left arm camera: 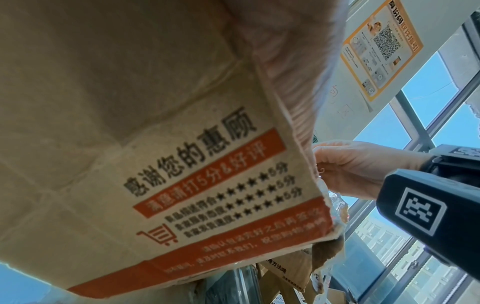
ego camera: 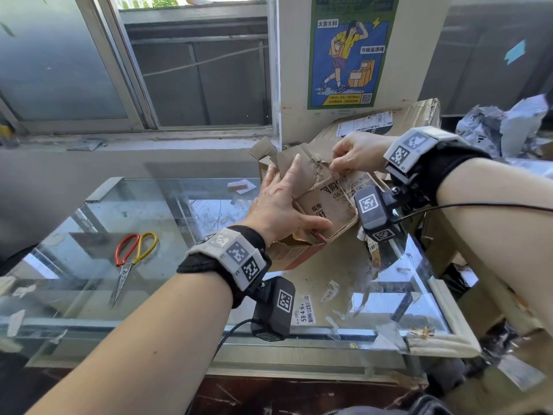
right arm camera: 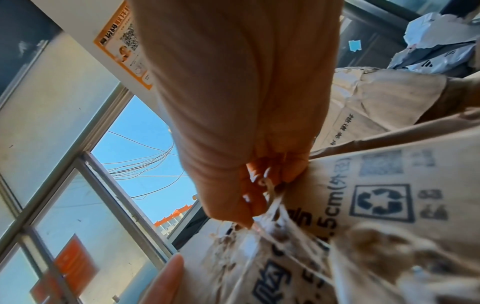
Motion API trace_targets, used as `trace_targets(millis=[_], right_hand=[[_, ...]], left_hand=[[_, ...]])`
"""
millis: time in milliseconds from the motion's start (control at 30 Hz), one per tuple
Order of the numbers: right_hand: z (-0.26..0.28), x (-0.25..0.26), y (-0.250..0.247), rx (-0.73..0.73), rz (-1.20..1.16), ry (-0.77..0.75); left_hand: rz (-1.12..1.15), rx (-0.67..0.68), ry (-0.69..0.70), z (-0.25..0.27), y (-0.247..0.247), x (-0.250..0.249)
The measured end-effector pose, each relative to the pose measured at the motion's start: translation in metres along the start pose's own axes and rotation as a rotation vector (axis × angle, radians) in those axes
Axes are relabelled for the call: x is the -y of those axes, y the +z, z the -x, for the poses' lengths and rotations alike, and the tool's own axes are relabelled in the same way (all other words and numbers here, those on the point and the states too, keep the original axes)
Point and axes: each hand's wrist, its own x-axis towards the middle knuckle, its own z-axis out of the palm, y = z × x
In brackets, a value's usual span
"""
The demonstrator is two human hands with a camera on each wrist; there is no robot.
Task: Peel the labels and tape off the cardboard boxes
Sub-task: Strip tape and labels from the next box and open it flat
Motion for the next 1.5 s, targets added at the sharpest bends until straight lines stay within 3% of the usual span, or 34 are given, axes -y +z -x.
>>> trace_targets(millis=[167,300,400,533,700,900,1233,1367,1500], right_hand=[[-0.001,-0.010,0.003,-0.017,-0.220,-0.018],[-0.001,-0.013,0.002,0.018,-0.251,-0.001],[-0.003,-0.005,-0.002,0.006,-0.137,0.046],[-0.009,0.005,0.002,-0.026,0.184,0.068],[-0.010,0.008,0.002,0.026,0.235,0.038],[-0.010,-0.001,0.002,0.028,-0.150,0.031],[-0.004,-0.017,0.006,-0.062,-0.406,0.000],[-0.004,-0.016,0.016,-0.096,-0.702,-0.010],[-0.008,-0.012,0.022,-0.149,-0.800,-0.036]], left_hand=[[0.005,0.022,-0.007,-0.003,0.000,0.002],[0.001,0.033,-0.007,-0.005,0.000,0.001],[-0.019,0.029,0.003,-0.006,0.001,-0.001],[-0.030,0.014,0.014,-0.005,0.002,0.001],[-0.023,0.006,0.003,-0.002,0.001,0.004],[-0.032,0.007,-0.019,-0.005,-0.001,0.004],[-0.062,0.031,-0.051,-0.009,-0.003,0.002],[-0.038,0.007,-0.122,-0.011,-0.008,0.010],[-0.049,0.013,-0.166,-0.011,-0.013,0.008]])
